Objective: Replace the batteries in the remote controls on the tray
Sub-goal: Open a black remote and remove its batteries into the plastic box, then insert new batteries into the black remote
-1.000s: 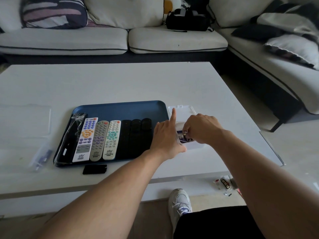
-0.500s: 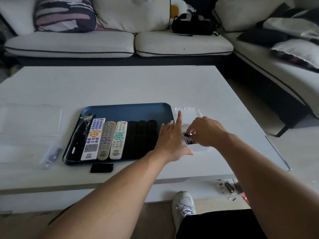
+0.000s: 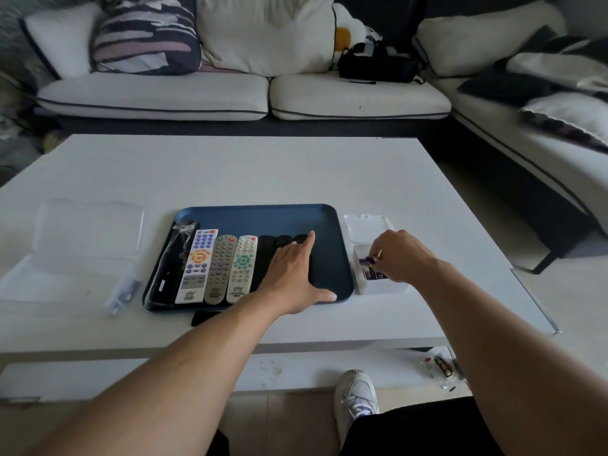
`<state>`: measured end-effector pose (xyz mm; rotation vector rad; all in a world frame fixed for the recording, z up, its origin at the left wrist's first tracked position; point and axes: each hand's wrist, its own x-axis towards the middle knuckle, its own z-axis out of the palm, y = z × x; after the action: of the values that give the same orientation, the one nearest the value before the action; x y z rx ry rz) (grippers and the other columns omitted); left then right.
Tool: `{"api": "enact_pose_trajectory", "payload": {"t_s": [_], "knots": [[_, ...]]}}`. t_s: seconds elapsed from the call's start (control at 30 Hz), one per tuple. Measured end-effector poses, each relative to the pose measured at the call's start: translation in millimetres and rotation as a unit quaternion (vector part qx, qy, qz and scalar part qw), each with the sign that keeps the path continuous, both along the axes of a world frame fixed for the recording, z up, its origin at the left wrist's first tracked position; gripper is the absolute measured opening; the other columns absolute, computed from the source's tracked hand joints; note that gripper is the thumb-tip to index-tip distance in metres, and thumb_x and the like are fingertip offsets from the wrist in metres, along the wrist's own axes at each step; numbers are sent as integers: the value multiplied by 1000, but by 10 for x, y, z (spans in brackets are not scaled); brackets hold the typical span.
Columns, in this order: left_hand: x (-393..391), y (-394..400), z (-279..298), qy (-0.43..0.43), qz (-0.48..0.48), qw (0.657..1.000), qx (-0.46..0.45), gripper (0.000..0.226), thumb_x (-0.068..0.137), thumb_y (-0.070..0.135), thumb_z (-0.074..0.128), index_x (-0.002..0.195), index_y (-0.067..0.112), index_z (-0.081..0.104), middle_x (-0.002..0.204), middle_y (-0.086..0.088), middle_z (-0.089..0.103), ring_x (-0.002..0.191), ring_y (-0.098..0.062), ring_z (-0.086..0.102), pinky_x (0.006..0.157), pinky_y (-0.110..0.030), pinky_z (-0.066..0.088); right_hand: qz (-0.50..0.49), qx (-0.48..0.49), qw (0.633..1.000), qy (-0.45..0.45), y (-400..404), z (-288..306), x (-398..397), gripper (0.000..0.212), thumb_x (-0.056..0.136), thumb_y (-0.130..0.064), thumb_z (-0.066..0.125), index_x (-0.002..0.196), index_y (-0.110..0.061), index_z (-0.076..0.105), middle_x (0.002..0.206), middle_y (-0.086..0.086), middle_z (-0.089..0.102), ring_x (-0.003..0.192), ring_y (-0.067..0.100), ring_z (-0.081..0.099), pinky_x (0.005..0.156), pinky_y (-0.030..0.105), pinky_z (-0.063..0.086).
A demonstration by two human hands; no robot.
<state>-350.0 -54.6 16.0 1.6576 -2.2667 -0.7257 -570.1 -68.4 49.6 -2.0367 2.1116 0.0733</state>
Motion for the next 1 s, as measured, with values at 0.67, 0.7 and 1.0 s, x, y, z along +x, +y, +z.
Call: {"api": "enact_pose_trajectory", "payload": {"t_s": [0.67, 0.7, 1.0], "knots": [[-436, -66, -39, 31, -33, 999, 28, 113, 84, 53, 74, 161, 22, -2, 164, -3, 23, 154, -21, 9, 124, -37, 11, 1, 76, 997, 9, -155, -198, 19, 14, 87, -15, 70, 99, -19, 75, 86, 3, 67, 72, 22, 63, 59, 27, 51], [-450, -63, -35, 31, -36, 998, 28, 112, 84, 53, 74, 161, 22, -1, 165, -3, 23, 154, -21, 9, 124, -37, 11, 5, 74, 997, 1, -136, -175, 8, 14, 87, -15, 69, 99, -20, 75, 89, 3, 69, 78, 22, 65, 64, 28, 53], [-357, -66, 74, 129, -8, 991, -25, 74, 85, 54, 73, 146, 23, 46, 138, 6, 55, 136, -14, 39, 113, -32, 33, -110, 1, 884, -455, 83, 296, -49, 11, 86, -9, 78, 95, -11, 72, 77, 2, 76, 66, 19, 67, 70, 34, 53]]}}
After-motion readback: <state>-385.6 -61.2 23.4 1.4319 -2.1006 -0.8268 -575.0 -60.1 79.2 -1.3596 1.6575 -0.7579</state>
